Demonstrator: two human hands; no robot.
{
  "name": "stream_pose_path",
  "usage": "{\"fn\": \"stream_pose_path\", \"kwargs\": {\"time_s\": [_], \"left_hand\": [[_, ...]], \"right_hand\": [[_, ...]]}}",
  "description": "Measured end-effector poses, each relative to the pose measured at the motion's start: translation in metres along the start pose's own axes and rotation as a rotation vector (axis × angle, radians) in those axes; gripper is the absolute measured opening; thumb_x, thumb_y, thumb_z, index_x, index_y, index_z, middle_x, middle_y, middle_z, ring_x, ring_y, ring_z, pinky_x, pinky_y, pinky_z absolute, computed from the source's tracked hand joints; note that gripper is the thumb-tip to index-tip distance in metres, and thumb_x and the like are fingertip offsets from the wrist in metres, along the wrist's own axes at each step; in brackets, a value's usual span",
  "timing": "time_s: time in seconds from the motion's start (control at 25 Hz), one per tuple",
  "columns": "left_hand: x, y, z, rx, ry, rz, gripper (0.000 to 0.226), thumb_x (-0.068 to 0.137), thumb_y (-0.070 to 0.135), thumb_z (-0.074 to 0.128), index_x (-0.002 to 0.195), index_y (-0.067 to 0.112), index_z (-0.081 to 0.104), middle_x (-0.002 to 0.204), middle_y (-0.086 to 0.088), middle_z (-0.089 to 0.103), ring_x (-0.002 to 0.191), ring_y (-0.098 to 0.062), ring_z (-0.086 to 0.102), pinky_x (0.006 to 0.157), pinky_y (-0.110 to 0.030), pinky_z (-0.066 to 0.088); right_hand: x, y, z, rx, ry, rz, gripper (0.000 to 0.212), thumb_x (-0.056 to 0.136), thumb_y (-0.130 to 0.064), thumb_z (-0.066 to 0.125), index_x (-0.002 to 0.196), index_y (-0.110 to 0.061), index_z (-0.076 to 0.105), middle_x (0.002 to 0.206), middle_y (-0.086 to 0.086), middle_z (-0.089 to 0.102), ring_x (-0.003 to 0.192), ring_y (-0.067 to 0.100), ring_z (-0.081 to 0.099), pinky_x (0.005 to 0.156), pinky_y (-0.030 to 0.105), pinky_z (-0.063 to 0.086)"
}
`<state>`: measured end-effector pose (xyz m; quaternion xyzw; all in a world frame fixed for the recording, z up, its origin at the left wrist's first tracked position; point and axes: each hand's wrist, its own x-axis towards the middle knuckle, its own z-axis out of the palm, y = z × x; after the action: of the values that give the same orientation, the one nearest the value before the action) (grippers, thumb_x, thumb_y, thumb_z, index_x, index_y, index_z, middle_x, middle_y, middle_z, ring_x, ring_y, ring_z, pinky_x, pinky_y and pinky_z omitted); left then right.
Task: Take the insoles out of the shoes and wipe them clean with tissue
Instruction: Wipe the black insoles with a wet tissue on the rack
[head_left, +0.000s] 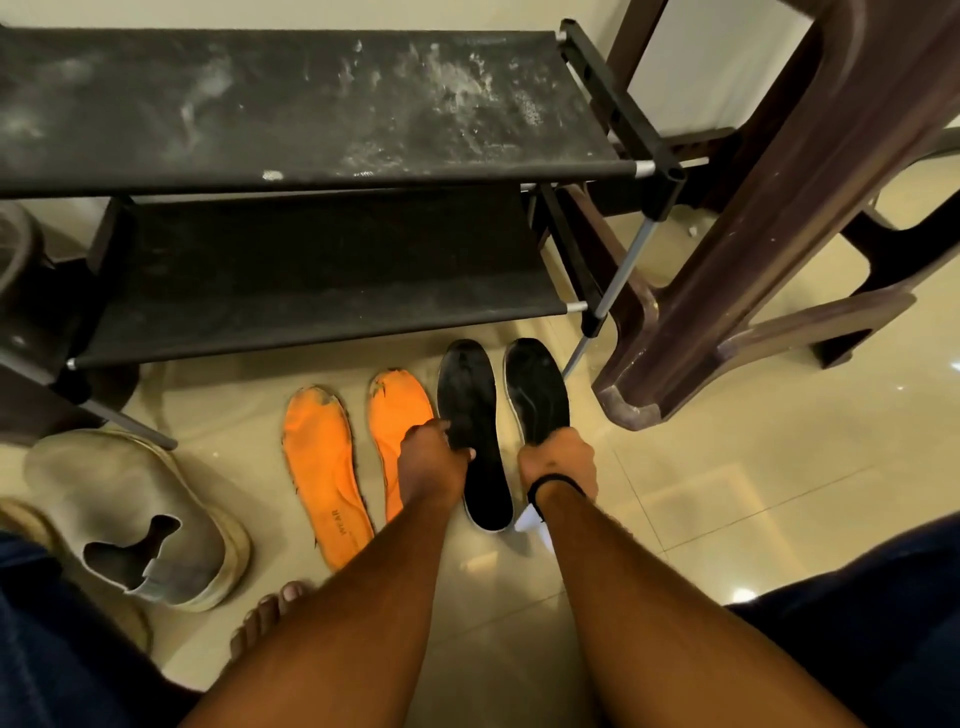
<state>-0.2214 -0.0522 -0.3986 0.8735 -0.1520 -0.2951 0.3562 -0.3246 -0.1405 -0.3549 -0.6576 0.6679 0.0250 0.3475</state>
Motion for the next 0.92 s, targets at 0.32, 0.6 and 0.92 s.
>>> {"fn": "stream_pose_path", "kwargs": {"time_s": [0.32, 0.6, 0.92], "left_hand": [[-0.034, 0.014, 0.055, 0.23, -0.181, 0.132, 0.028, 0.091, 0.022, 0.069, 0.119, 0.017, 0.069, 0.111, -0.009, 0.072, 0.107, -0.028, 0.068, 0.096, -0.04, 0.054], [-0.039, 0.014, 0.082, 0.337, -0.218, 0.124, 0.023, 0.097, 0.015, 0.055, 0.12, 0.014, 0.059, 0.111, -0.008, 0.066, 0.103, -0.027, 0.066, 0.091, -0.039, 0.057], [-0.039, 0.041, 0.047, 0.344, -0.263, 0.257, 0.038, 0.089, 0.025, 0.066, 0.126, 0.015, 0.061, 0.11, -0.01, 0.068, 0.095, -0.03, 0.068, 0.084, -0.044, 0.06]], "right_hand": [[0.007, 0.031, -0.019, -0.076, -0.087, 0.125, 0.038, 0.089, -0.035, 0.067, 0.114, -0.008, 0.058, 0.105, 0.012, 0.067, 0.086, 0.031, 0.066, 0.089, 0.039, 0.056], [0.017, 0.034, -0.015, -0.006, -0.122, 0.132, 0.035, 0.09, -0.034, 0.068, 0.11, -0.007, 0.058, 0.099, 0.009, 0.063, 0.079, 0.027, 0.057, 0.088, 0.037, 0.054], [-0.005, 0.003, -0.06, -0.187, -0.096, -0.028, 0.028, 0.085, -0.03, 0.068, 0.1, -0.01, 0.056, 0.094, 0.009, 0.06, 0.092, 0.031, 0.065, 0.089, 0.038, 0.055]]}}
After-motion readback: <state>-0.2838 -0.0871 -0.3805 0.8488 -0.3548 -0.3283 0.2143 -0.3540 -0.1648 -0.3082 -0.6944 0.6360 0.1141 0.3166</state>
